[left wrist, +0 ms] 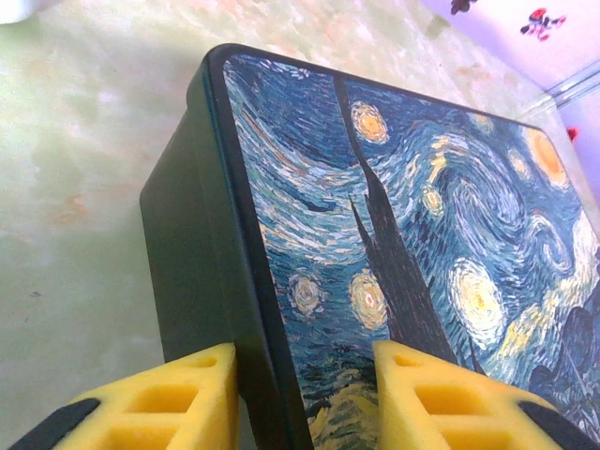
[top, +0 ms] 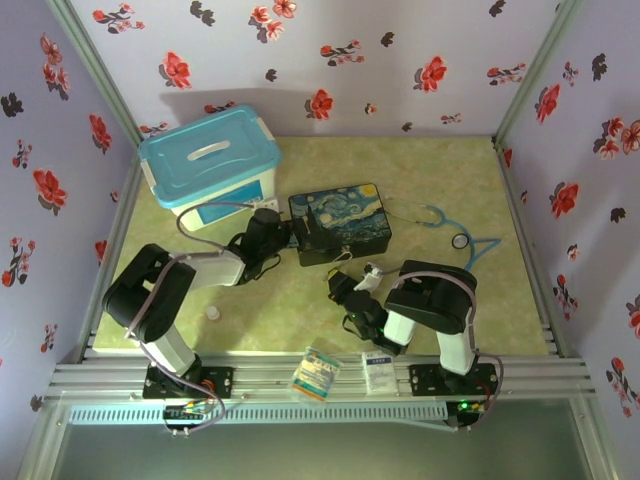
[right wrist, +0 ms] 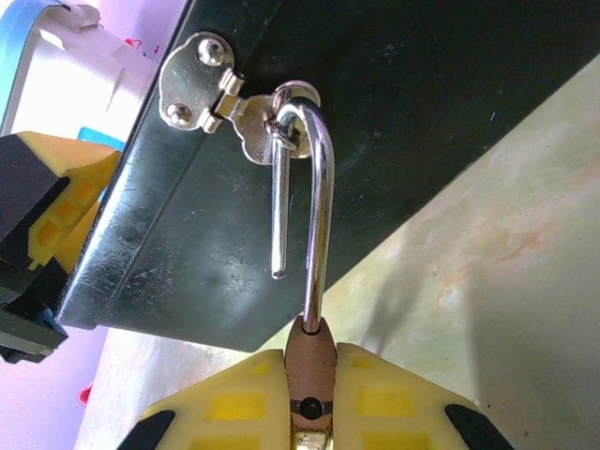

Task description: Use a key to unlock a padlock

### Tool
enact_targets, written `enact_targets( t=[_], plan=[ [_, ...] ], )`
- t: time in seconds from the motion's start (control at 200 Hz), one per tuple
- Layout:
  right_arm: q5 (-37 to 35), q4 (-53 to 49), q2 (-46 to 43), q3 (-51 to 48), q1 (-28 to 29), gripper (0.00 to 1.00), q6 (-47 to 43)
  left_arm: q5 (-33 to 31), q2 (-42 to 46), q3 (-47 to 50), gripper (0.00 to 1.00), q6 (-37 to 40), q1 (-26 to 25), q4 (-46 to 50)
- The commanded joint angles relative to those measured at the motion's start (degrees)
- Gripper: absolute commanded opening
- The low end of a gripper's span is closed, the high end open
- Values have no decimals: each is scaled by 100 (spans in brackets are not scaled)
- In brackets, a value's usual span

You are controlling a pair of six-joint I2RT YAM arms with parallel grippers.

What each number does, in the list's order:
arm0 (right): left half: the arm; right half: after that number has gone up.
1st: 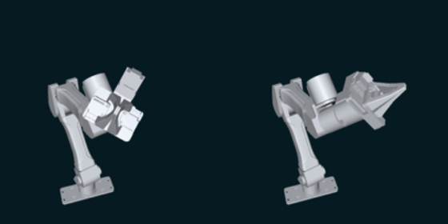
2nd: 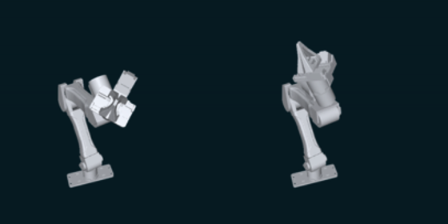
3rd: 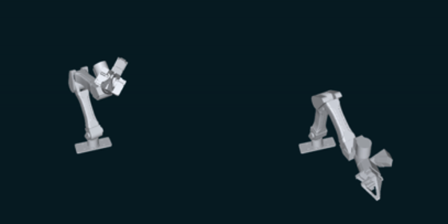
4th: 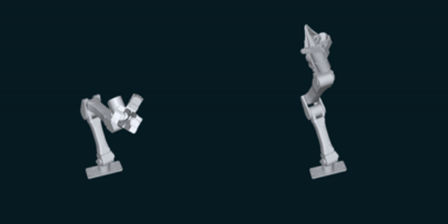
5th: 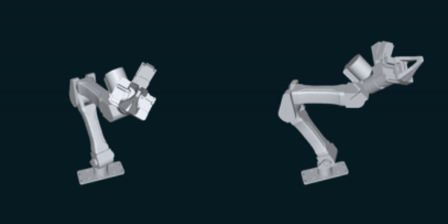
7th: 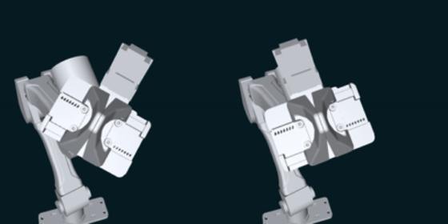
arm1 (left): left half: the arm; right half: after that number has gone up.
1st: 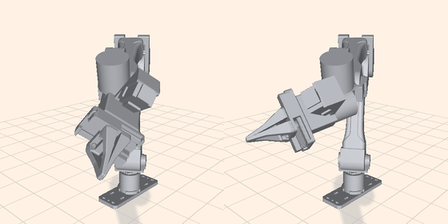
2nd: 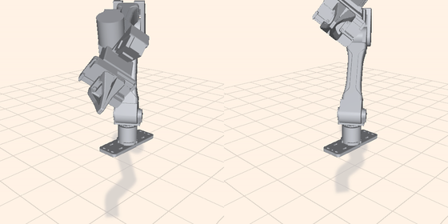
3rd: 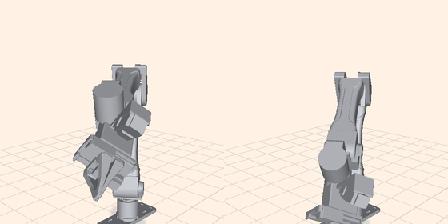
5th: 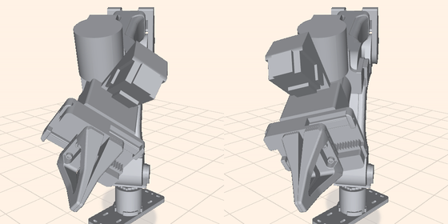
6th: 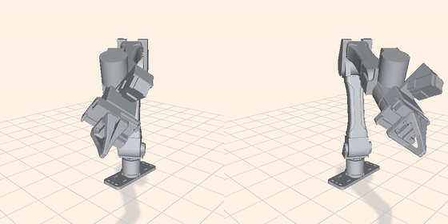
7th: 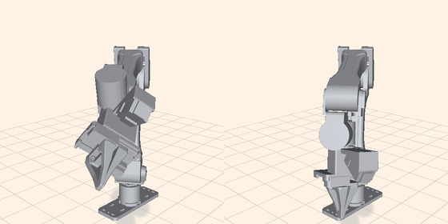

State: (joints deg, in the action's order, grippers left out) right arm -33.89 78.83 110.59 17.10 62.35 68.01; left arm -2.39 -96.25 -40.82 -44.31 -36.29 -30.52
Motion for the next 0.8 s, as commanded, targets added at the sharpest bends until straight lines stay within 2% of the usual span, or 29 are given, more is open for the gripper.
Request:
enact_targets(
  t=[0.0,0.275,0.425,0.585,0.68,0.795],
  plan=[
    [-393,70,76,-146,-57,0,245,-332,-638,626,33,108,21,1287],
    [-732,67,-3,91,-236,0,237,-320,-634,835,32,149,91,1119],
    [-493,74,-78,43,-540,0,177,-234,-608,957,32,132,188,993],
    [-370,64,-310,59,-535,0,-166,-229,-589,980,32,169,228,970],
    [-263,63,-133,180,-507,0,4,-115,-476,938,32,106,232,912],
    [-460,67,76,237,-249,0,126,94,171,861,39,-108,204,968]
  ],
)
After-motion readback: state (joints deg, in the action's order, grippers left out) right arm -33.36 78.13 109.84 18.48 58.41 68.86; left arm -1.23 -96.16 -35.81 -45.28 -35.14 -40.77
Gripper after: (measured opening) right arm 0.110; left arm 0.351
